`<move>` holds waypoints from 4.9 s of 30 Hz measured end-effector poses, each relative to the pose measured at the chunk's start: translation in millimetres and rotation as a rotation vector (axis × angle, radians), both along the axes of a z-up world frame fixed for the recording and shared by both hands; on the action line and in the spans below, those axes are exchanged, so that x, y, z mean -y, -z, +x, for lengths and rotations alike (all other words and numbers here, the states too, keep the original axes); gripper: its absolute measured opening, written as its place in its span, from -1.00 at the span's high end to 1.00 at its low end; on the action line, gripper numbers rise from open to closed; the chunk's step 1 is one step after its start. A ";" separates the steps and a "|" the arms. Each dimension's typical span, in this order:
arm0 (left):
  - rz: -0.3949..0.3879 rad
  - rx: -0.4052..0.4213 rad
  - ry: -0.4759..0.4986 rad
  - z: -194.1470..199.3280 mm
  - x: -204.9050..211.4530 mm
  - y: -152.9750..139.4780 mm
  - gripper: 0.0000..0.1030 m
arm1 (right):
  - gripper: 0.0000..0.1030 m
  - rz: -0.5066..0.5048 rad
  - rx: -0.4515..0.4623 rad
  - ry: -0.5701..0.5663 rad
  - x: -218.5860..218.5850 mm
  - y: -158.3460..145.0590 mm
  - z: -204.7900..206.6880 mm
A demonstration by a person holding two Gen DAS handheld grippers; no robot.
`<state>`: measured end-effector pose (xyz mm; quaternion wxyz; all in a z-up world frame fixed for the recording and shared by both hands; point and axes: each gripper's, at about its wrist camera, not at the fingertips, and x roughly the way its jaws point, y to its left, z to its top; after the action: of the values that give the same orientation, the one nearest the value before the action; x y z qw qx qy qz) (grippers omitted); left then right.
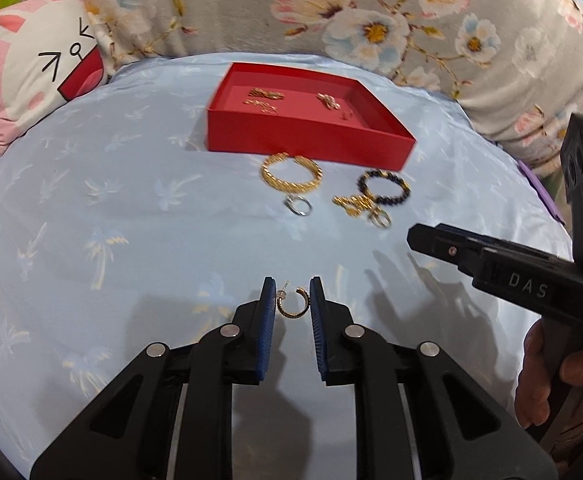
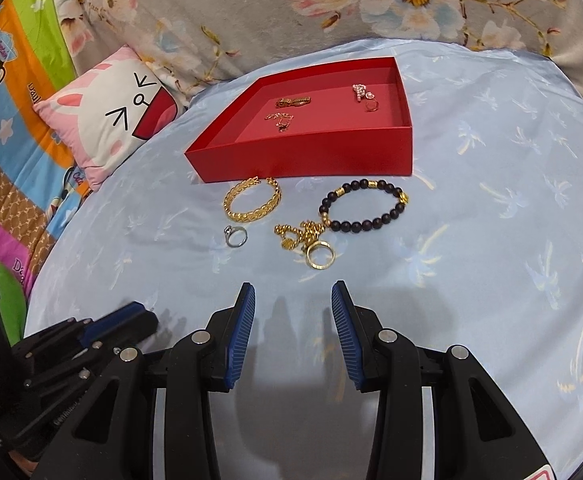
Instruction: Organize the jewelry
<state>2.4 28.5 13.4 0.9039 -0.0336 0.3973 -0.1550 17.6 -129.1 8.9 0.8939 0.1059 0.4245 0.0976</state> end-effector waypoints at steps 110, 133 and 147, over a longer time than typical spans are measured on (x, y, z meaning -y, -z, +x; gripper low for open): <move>-0.024 0.038 -0.037 58.4 15.0 13.4 0.00 | 0.59 -0.040 -0.025 0.102 23.7 23.9 5.1; -0.019 -0.051 -0.035 87.5 31.0 25.7 0.93 | 0.58 0.001 -0.014 0.067 20.7 16.3 12.9; -0.054 -0.008 -0.053 69.8 7.8 12.1 0.93 | 0.58 0.003 -0.031 0.013 -0.6 22.9 38.6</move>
<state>72.2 20.8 1.2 0.9048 -0.0692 0.3955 -0.1417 56.2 -128.4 -13.9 0.8878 0.1114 0.4373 0.0905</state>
